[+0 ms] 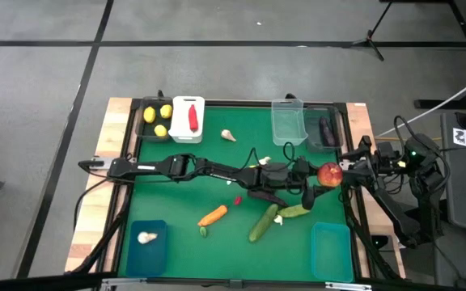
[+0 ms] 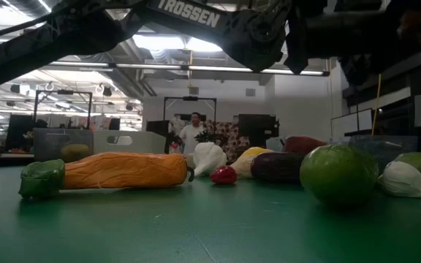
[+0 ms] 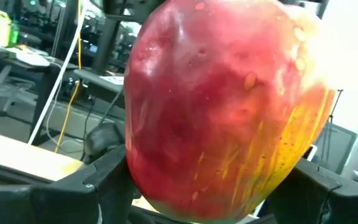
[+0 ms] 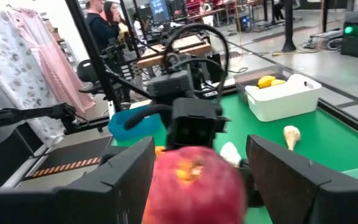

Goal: Sort produce into baskets
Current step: Put the apple into the green bin

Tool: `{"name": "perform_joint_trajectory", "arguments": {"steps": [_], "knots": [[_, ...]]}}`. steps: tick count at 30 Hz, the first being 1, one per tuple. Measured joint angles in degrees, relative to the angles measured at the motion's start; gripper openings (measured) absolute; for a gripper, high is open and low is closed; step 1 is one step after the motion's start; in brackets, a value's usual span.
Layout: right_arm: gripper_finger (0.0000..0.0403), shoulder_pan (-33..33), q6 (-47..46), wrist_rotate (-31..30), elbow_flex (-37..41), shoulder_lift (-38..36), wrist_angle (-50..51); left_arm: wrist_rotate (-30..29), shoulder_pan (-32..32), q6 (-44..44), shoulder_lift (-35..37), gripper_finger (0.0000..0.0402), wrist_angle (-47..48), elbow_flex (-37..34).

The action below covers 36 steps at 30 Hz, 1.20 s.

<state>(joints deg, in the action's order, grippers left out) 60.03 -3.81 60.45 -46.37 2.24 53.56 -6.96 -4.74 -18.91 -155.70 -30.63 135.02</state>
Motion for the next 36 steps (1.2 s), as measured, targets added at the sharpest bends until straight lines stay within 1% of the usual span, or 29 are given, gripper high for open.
{"name": "perform_joint_trajectory", "arguments": {"steps": [6,10,14,16,18,20,22,24,25,27,30,36], "knots": [[0.0253,0.02,1.05,-3.34,0.03,0.09,0.43,0.08,-0.45,1.62,0.02,0.0287,-2.02,0.00],[0.0253,1.30,-0.74,-2.17,2.15,0.51,-1.82,0.08,-0.41,1.43,0.02,0.0287,-1.73,0.00],[0.0253,1.20,-2.22,-1.67,3.41,0.63,-4.14,0.08,-0.35,1.43,0.02,0.0287,-1.78,0.00],[0.0253,1.16,-3.61,0.69,3.41,1.23,-5.58,0.08,-0.24,1.40,0.02,0.0287,-1.71,0.00],[0.0253,0.84,-9.49,3.99,2.62,1.76,-6.82,0.08,-0.23,1.38,0.02,0.0287,-1.75,0.00],[0.0253,-0.72,-13.04,7.01,0.77,1.98,-7.17,0.17,-0.23,1.43,0.43,0.0287,-1.19,-0.03],[0.0253,-3.22,-15.34,11.36,-2.19,2.71,-8.01,0.41,-0.23,1.79,0.75,0.0287,-0.72,-0.04],[0.0253,-5.86,-20.45,16.85,-5.90,4.91,-12.82,0.50,-0.19,2.61,1.47,0.0287,0.22,-0.04],[0.0253,-7.19,-23.19,18.39,-8.16,6.54,-15.49,0.51,-0.20,2.86,1.65,0.0287,0.53,-0.04],[0.0253,-10.36,-25.78,18.73,-14.69,11.75,-18.16,0.57,-0.21,3.16,1.89,0.0287,-0.01,-0.04],[0.0253,-13.57,-26.41,18.62,-26.05,20.20,-17.22,0.59,-0.19,2.98,2.34,0.0287,0.21,-0.06],[0.0253,-17.31,-26.74,19.07,-49.27,37.30,-17.11,0.75,-0.19,2.89,3.27,0.0287,0.02,-0.05]]}}
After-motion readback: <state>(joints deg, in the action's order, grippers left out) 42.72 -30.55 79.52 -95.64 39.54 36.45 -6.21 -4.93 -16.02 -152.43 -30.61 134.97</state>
